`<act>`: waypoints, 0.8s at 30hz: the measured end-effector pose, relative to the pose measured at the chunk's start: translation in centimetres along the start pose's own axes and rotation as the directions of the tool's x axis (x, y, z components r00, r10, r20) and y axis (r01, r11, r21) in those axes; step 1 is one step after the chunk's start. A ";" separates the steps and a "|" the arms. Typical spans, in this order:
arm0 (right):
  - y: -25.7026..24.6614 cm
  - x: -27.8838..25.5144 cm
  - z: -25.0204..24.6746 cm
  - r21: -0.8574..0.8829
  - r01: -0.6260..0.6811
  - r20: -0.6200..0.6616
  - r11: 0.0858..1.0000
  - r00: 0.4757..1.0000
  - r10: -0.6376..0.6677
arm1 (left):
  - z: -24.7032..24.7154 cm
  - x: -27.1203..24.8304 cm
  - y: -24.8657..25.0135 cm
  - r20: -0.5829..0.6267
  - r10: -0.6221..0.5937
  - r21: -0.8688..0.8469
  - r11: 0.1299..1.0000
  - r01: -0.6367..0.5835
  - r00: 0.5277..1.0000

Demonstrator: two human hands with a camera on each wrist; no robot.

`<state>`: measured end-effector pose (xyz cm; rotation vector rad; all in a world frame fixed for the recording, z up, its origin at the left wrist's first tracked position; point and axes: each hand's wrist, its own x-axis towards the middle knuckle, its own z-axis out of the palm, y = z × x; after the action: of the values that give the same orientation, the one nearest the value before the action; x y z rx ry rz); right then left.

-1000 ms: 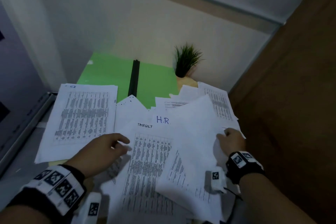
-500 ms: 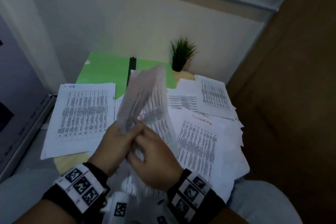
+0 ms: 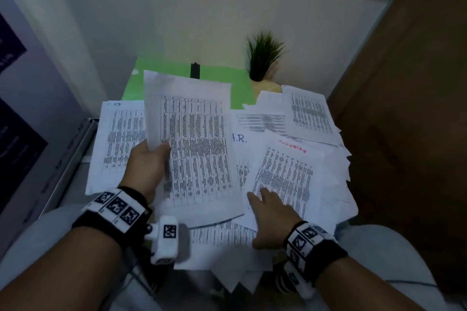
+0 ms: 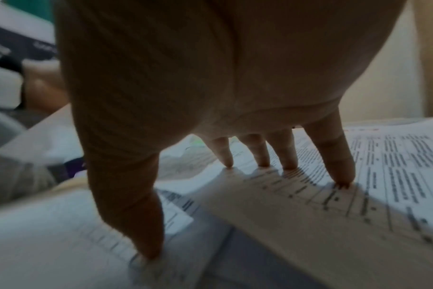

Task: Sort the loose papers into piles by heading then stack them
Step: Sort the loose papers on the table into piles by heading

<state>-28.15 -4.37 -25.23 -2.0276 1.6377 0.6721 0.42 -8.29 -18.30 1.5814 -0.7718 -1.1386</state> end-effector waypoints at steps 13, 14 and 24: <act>1.8 -3.1 -4.2 0.695 0.172 -0.552 0.698 0.750 0.365 | -1.6 -1.2 -1.1 -0.024 -0.112 0.129 0.985 0.114 0.993; 1.4 -3.8 -4.7 0.695 0.253 -0.606 0.673 0.711 0.357 | -1.4 -1.4 -1.2 -0.006 -0.127 0.149 0.981 0.126 0.992; -7.0 -4.5 -1.7 0.285 0.647 -0.563 0.707 0.711 -0.423 | 1.9 -3.5 -1.6 0.260 -0.221 -0.047 0.969 0.241 0.940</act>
<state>-21.91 -0.62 -20.87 -2.2148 1.1126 -0.4314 -2.67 -5.43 -18.87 1.5067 -0.7078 -1.5471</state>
